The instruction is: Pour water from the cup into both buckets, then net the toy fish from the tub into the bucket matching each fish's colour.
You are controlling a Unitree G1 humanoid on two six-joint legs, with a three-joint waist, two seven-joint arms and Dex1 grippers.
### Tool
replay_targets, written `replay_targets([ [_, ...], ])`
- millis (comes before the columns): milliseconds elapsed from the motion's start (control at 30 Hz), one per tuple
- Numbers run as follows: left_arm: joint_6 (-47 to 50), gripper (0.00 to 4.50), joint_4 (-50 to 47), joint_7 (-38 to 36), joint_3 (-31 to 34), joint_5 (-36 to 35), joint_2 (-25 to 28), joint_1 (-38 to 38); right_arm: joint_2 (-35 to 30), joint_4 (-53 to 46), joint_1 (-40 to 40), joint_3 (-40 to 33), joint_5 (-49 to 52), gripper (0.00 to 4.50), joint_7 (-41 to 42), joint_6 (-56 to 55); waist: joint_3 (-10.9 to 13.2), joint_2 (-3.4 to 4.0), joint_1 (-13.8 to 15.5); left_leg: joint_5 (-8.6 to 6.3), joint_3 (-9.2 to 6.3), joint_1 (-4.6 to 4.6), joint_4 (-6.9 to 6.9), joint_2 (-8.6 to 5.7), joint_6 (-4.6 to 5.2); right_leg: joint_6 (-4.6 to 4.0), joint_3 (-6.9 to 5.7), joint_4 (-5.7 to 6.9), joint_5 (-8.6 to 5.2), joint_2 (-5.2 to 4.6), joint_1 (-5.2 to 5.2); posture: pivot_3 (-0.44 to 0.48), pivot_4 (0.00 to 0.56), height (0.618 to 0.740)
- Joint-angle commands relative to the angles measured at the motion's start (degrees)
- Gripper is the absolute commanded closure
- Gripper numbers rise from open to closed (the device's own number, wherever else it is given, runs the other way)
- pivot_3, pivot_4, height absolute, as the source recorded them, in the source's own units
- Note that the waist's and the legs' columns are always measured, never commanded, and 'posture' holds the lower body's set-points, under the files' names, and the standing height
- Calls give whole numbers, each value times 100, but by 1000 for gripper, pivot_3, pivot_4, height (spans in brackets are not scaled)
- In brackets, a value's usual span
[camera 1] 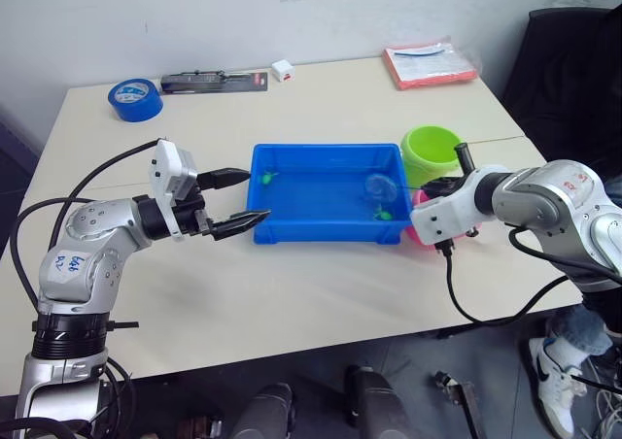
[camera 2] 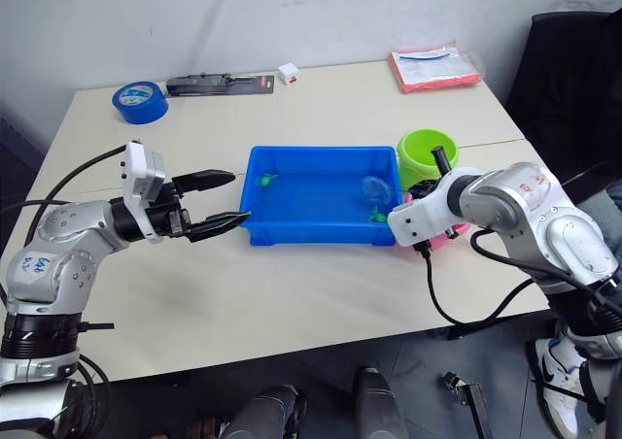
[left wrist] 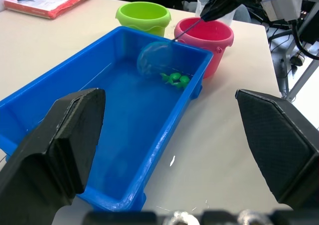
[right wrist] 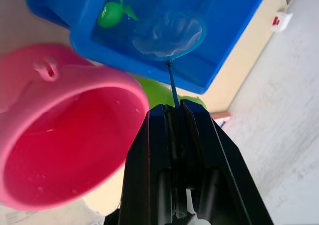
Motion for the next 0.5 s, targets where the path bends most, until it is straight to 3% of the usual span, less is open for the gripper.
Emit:
replay_targets([
  [33, -56, 0, -241, 28, 115, -107, -13, 25, 84, -347, 13, -232, 283, 3715, 237, 203, 0, 0, 0, 0, 0, 0, 0, 0, 0, 0, 0, 0, 0, 0, 0, 0, 150, 740],
  [367, -47, 0, -269, 39, 130, -115, -11, 48, 1224, -280, -263, -262, 213, 3715, -181, 1515, -1, -1, -7, 0, 0, 0, 0, 3, -1, 0, 0, 3, 0, 2, -2, 0, 150, 740],
  [500, -16, 0, -320, 45, 164, -129, 19, 90, 1179, 70, -459, -215, -114, 3715, -520, 1480, -1, -1, 6, 0, -1, 0, 2, 0, -1, 0, 0, 2, 0, 1, -1, 0, 150, 740],
])
